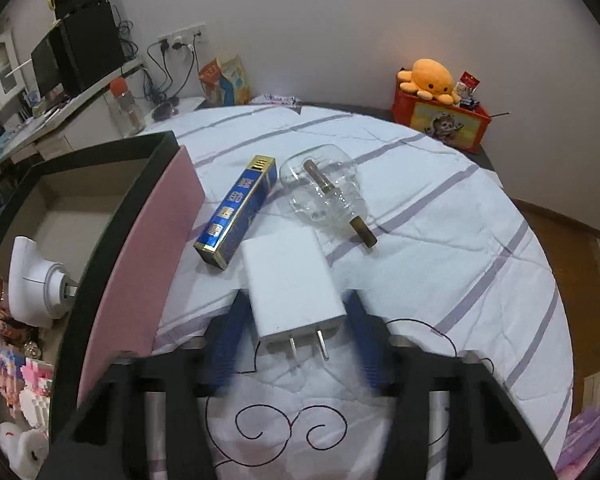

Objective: Organize rigid objects
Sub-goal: 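Carry the white charger into the box and open the right tool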

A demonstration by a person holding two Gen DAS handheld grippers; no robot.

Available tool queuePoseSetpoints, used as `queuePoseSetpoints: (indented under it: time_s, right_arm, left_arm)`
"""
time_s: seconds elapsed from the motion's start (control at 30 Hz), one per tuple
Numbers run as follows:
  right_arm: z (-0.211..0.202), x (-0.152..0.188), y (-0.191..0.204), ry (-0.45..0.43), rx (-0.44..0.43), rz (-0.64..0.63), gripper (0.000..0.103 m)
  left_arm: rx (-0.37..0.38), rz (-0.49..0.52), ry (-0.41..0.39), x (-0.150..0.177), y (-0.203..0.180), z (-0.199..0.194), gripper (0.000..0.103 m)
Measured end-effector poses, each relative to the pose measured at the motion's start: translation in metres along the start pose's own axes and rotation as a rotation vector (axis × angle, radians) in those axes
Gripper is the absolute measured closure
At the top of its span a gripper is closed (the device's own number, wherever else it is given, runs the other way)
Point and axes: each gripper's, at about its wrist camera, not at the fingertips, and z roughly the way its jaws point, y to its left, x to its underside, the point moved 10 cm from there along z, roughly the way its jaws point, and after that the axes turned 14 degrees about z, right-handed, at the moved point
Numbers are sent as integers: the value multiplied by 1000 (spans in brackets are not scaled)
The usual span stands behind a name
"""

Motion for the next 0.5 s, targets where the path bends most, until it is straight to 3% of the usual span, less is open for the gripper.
queuePoseSetpoints:
  time_s: [0.13, 0.23, 0.37, 0.5]
  right_arm:
    - [-13, 3, 4, -12, -32, 28, 62]
    - [-40, -4, 14, -77, -35, 31, 62]
    - [-77, -13, 51, -140, -84, -38, 62]
    - [-88, -13, 97, -144, -131, -133, 62]
  left_arm:
    - [8, -5, -9, -1, 0, -2, 93]
    - [7, -5, -10, -1, 0, -3, 93]
    - [7, -7, -11, -1, -2, -3, 93]
    - [7, -10, -11, -2, -2, -4, 93]
